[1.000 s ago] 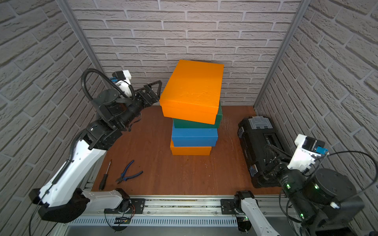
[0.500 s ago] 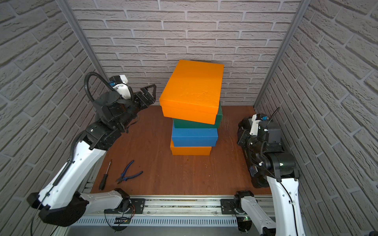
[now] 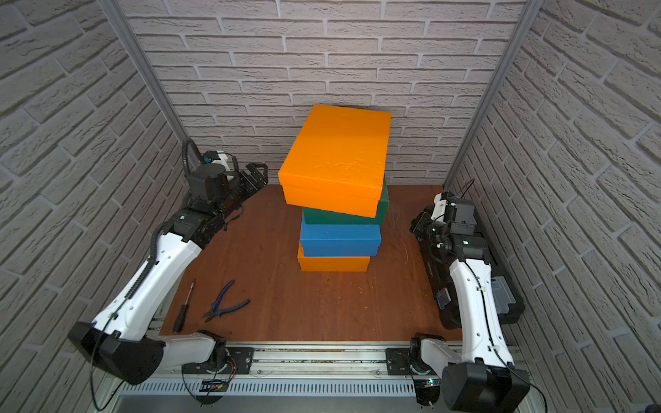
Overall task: Stack the shoeboxes
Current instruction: Adjust the shoeboxes at the center of the board.
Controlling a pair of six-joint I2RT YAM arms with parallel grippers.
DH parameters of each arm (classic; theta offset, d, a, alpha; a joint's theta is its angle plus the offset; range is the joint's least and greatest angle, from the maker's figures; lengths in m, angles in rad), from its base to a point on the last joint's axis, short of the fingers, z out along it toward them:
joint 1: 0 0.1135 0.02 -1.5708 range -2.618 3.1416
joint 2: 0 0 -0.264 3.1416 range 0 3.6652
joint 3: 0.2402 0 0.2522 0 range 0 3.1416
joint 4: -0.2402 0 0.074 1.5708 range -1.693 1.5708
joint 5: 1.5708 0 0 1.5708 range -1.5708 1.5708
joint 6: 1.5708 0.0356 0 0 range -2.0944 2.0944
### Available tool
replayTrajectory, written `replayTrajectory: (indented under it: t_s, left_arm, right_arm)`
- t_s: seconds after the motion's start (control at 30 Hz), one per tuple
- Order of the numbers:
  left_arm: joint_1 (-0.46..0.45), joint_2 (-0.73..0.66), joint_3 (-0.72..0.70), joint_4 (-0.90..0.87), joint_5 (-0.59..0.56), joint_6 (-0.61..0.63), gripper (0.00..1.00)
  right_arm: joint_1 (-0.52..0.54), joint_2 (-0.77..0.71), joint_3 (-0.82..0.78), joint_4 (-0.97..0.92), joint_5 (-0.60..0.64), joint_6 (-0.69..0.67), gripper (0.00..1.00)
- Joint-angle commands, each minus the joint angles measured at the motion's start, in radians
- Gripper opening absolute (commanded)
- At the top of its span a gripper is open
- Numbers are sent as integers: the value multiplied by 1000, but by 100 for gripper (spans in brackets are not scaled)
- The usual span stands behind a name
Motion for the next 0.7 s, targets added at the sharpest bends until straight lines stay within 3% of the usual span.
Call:
replayTrajectory:
  t_s: [0.0, 0.2, 0.67]
  left_arm:
    - [36, 7, -42, 48, 32, -61, 98]
    - [70, 52, -110, 47, 63, -92, 98]
    - [78, 283, -205, 105, 174, -159, 98]
  right_arm:
    - [-13, 63, -20, 122, -108, 17, 8]
    - [-16, 179, -81, 209, -183, 22, 9]
    - [98, 410, -198, 391, -161, 51, 7]
